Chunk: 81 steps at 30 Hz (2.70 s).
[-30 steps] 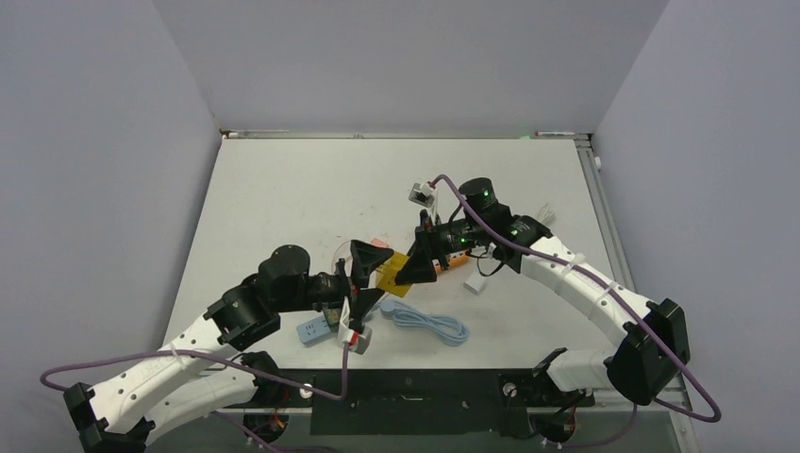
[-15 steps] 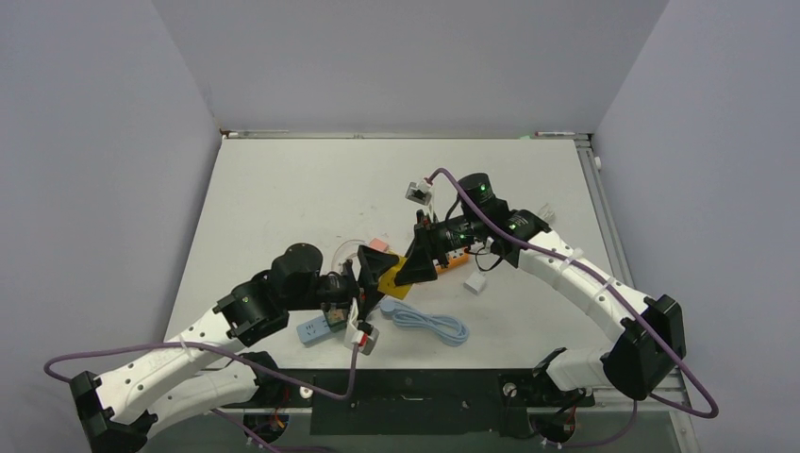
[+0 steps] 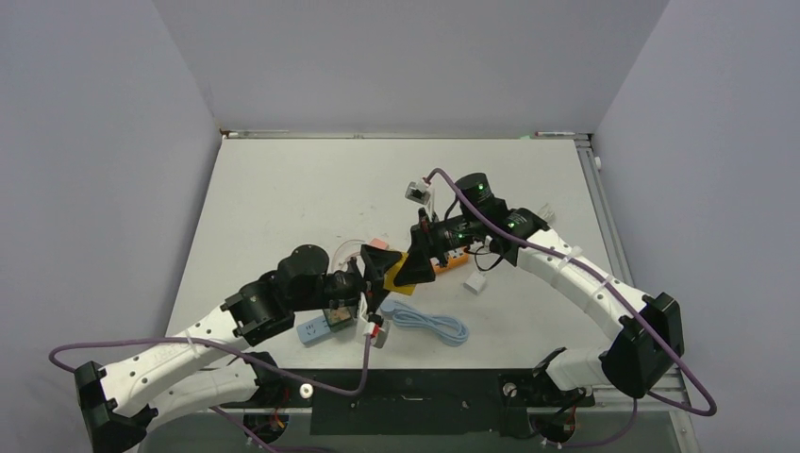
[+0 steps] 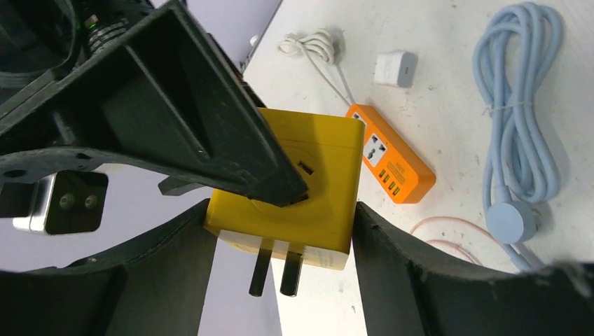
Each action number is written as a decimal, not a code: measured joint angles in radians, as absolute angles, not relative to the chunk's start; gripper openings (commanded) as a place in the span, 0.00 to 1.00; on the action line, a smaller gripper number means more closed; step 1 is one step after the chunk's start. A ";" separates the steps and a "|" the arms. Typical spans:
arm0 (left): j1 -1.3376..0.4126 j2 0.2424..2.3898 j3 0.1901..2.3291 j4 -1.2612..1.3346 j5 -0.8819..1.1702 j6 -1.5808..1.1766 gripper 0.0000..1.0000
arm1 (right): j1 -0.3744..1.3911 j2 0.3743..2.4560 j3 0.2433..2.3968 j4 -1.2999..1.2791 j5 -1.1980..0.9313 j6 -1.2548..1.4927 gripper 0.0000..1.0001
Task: Insert the plug
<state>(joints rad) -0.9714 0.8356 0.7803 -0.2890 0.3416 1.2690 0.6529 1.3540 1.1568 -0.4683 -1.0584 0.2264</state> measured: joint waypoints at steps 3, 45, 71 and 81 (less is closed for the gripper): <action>-0.985 0.844 0.780 -0.225 0.297 1.180 0.37 | 0.643 1.347 1.144 -0.414 -1.042 0.261 0.90; -1.053 0.839 0.696 0.275 -0.027 0.904 0.49 | 0.590 1.188 0.846 0.509 -0.905 0.855 0.05; -0.553 1.237 1.118 -0.621 0.100 0.214 0.96 | 0.511 1.448 1.350 -0.862 -0.264 0.331 0.05; -0.501 1.313 1.183 -0.853 0.097 0.195 0.96 | 0.530 1.584 1.457 -0.961 -0.073 0.287 0.05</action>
<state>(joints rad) -0.5007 1.3132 1.1828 -0.8532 0.0967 0.1947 0.5301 1.5837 1.4570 -0.9611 -0.0727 0.2871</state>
